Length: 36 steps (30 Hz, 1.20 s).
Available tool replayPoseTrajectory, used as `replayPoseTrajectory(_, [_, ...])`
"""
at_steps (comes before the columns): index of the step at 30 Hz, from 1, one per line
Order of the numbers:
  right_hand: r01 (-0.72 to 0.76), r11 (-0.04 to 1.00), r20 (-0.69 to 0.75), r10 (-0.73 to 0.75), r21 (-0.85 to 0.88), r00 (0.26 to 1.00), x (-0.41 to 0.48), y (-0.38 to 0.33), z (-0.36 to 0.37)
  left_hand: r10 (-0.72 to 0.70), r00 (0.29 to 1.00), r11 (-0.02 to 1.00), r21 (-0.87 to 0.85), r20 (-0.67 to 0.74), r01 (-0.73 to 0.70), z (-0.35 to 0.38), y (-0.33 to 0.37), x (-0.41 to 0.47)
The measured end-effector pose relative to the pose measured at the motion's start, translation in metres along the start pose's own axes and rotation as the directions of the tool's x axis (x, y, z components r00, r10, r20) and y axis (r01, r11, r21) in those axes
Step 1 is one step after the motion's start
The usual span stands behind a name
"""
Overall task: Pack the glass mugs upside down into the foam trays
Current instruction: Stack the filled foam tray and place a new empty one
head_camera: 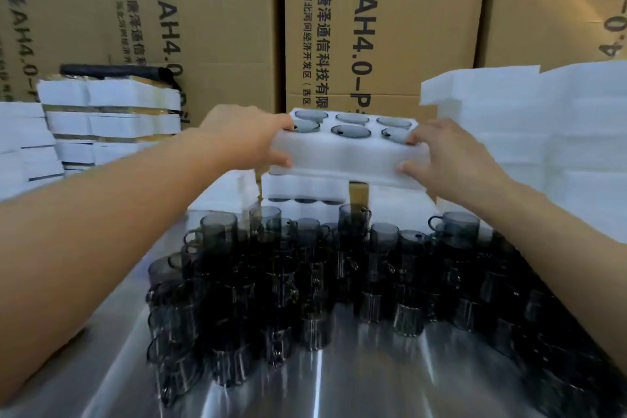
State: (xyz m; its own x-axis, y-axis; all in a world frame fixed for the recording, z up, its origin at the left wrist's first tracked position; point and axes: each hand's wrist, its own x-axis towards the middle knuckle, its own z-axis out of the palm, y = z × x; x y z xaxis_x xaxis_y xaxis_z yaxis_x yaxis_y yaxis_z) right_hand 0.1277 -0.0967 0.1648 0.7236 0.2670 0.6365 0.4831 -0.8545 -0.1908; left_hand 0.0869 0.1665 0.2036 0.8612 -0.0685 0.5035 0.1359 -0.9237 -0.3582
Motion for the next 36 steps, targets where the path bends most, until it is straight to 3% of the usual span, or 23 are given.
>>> replayPoseTrajectory(5, [-0.112,0.992,0.207,0.099,0.052,0.973,0.082,0.005,0.048,-0.019,0.996,0.991,0.136,0.086,0.007,0.055,-0.010,0.068])
replayPoseTrajectory(15, [-0.097,0.995,0.106,0.098,-0.020,0.989,0.187,0.008,0.142,-0.255,0.959,0.966,0.068,0.127,0.248,0.138,-0.030,0.169])
replayPoseTrajectory(25, [0.007,0.999,0.286,0.006,-0.046,0.958,0.193,0.005,0.178,-0.234,0.942,0.971,0.109,0.241,0.213,0.185,-0.035,0.155])
replayPoseTrajectory(32, [-0.151,0.986,0.564,0.084,0.073,0.821,0.185,0.028,0.147,-0.263,0.950,0.959,-0.063,0.169,0.276,0.184,-0.026,0.146])
replayPoseTrajectory(34, [-0.140,0.988,0.626,0.148,-0.062,0.765,0.175,0.041,0.140,-0.290,0.943,0.952,-0.054,0.163,0.302,0.180,-0.020,0.144])
replayPoseTrajectory(36, [-0.082,0.956,0.704,0.265,-0.283,0.659,0.162,0.052,0.137,-0.336,0.925,0.940,-0.005,0.179,0.342,0.173,-0.014,0.141])
